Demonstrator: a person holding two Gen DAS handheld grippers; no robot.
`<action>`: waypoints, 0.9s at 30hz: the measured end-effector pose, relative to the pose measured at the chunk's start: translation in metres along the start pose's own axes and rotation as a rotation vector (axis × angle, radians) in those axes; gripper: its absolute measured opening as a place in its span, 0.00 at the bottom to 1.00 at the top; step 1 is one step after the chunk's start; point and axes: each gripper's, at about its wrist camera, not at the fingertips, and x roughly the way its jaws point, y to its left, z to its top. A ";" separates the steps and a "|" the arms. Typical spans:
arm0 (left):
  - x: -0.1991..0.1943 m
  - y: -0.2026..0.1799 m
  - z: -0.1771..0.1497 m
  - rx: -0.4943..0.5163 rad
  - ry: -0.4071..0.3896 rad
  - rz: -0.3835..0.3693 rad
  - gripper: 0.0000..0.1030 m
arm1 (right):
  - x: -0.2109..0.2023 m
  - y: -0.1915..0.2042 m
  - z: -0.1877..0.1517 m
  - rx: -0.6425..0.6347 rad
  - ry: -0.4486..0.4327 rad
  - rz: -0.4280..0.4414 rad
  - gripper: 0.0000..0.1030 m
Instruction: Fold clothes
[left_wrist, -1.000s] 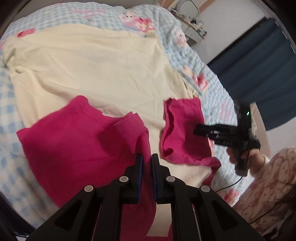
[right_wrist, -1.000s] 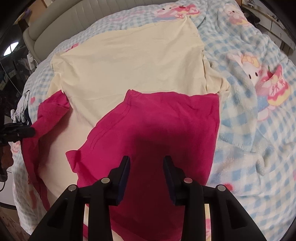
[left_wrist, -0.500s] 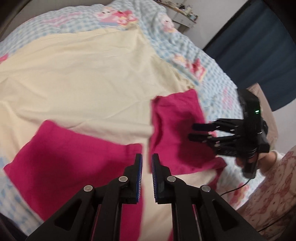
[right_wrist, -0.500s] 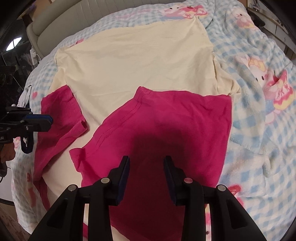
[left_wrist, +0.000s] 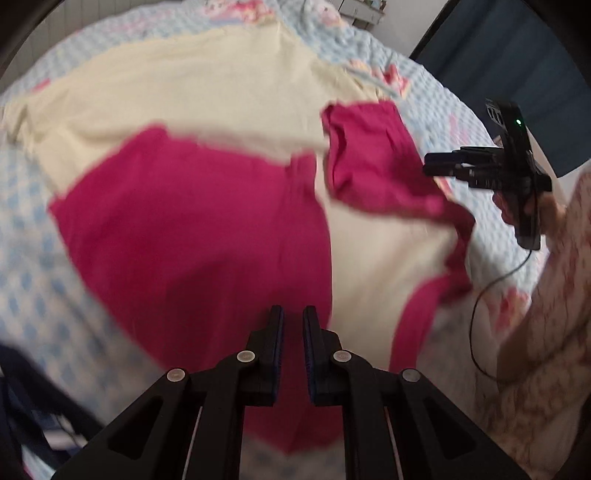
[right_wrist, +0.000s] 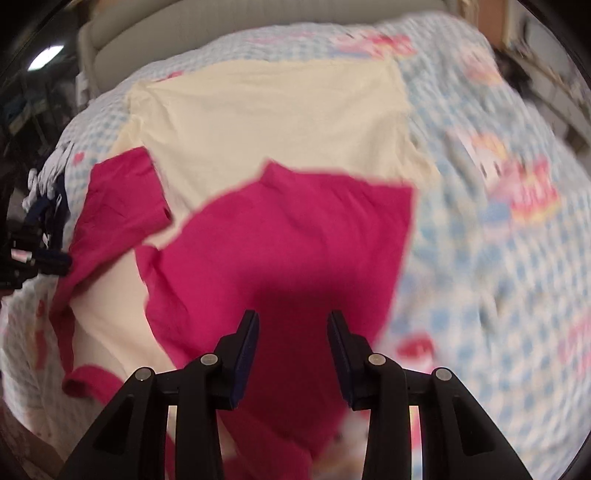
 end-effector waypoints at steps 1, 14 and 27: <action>-0.001 0.001 -0.013 -0.007 0.010 -0.010 0.08 | 0.000 -0.008 -0.009 0.032 0.016 -0.008 0.40; 0.007 0.027 -0.081 -0.290 0.068 -0.062 0.11 | -0.005 -0.032 -0.057 0.171 0.102 -0.002 0.57; 0.020 0.027 -0.064 -0.358 0.009 -0.043 0.18 | -0.005 -0.030 -0.044 0.208 0.122 0.120 0.58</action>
